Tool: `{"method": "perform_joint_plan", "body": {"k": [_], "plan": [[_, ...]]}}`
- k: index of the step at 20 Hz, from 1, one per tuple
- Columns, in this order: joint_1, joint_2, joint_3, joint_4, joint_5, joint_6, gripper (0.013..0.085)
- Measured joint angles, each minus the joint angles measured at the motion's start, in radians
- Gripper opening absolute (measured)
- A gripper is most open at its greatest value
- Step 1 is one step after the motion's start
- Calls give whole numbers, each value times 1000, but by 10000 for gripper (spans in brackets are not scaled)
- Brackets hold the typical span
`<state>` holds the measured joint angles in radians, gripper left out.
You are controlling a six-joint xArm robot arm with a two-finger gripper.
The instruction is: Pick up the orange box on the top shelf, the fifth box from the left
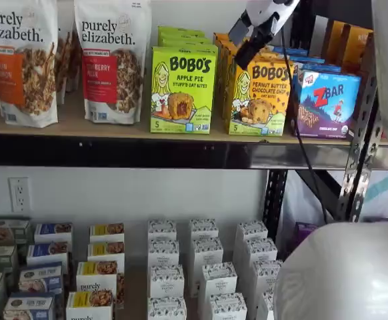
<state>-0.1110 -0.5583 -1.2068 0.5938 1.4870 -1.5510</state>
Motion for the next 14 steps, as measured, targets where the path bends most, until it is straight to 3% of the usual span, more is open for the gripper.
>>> {"method": "perform_joint_plan", "body": {"k": [7, 14], "plan": [[46, -24, 49, -75, -152, 13, 850], [38, -3, 73, -100, -257, -22, 850]]}}
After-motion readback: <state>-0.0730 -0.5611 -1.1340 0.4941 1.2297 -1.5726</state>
